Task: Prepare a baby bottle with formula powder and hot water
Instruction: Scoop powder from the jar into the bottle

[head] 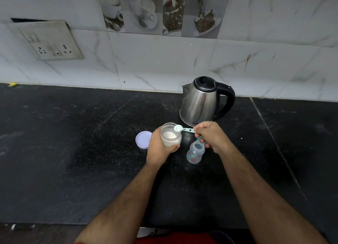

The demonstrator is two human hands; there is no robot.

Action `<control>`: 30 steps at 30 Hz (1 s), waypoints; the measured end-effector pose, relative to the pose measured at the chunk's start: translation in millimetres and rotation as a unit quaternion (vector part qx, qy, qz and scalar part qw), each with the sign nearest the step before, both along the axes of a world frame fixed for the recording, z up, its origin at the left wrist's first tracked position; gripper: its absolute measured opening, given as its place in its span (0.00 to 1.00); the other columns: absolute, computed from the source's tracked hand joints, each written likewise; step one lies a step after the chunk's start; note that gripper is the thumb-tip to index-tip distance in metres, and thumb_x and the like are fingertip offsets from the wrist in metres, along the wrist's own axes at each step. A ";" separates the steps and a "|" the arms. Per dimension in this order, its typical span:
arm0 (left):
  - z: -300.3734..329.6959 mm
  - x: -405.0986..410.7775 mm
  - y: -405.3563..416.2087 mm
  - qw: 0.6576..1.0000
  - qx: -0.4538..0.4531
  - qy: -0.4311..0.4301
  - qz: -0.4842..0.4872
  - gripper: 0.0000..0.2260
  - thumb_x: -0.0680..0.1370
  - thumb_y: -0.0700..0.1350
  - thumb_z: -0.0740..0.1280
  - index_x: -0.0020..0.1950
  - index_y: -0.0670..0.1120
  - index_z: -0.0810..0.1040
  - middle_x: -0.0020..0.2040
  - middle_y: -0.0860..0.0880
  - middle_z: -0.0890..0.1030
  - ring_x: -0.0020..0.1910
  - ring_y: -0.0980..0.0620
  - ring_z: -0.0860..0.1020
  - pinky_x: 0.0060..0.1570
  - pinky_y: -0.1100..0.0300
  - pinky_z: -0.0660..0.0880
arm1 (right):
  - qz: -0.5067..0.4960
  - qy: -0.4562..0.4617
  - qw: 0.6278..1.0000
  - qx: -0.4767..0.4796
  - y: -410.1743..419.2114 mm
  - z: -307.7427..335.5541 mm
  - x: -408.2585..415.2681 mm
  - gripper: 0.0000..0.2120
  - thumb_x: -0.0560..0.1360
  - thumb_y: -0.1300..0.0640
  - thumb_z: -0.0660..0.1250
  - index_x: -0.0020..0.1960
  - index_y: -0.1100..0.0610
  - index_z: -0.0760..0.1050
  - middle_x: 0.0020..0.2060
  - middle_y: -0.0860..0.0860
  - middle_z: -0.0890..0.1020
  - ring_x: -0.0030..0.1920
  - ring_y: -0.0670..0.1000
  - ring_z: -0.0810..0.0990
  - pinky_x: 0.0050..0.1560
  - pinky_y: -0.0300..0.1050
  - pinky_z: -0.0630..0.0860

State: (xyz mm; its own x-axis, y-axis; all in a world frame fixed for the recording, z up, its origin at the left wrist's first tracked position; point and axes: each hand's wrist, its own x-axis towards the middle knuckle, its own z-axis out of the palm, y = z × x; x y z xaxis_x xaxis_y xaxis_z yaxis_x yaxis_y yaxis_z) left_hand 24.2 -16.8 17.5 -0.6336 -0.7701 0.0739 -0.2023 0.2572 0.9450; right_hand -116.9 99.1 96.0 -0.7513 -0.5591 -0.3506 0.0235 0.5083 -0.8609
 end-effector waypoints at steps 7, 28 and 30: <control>-22.2 14.2 -0.2 0.997 -0.009 -0.065 0.051 0.51 0.62 0.50 0.83 0.79 0.46 0.60 0.72 0.49 0.71 0.72 0.54 0.68 0.72 0.54 0.67 | -0.016 -0.030 0.998 -0.051 37.0 1.3 -2.1 0.05 0.78 0.59 0.65 0.49 0.58 0.79 0.35 0.53 0.85 0.25 0.45 0.73 0.20 0.36 0.63; -32.7 -23.8 65.0 0.992 0.016 -0.034 -0.123 0.32 0.67 0.47 0.80 0.68 0.56 0.73 0.52 0.73 0.76 0.55 0.76 0.74 0.55 0.76 0.71 | -0.055 0.065 0.994 -0.070 86.9 -27.4 6.3 0.06 0.79 0.62 0.66 0.45 0.55 0.79 0.36 0.54 0.85 0.26 0.40 0.77 0.25 0.31 0.69; -33.5 -28.3 62.9 0.992 0.026 -0.033 -0.121 0.29 0.67 0.45 0.79 0.67 0.53 0.75 0.54 0.66 0.79 0.56 0.71 0.76 0.58 0.70 0.74 | -0.042 0.115 0.991 -0.055 86.2 -27.5 8.5 0.06 0.79 0.62 0.67 0.45 0.54 0.79 0.35 0.52 0.84 0.27 0.39 0.77 0.29 0.31 0.72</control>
State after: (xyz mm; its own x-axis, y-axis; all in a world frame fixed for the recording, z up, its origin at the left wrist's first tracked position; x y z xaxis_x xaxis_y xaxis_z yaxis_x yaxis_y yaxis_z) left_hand -4.1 46.1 -16.0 -0.8031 -0.5958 -0.0097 -0.2018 0.2567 0.9452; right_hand -108.4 185.3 68.4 -0.8493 -0.5174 -0.1047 -0.1422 0.4153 -0.8985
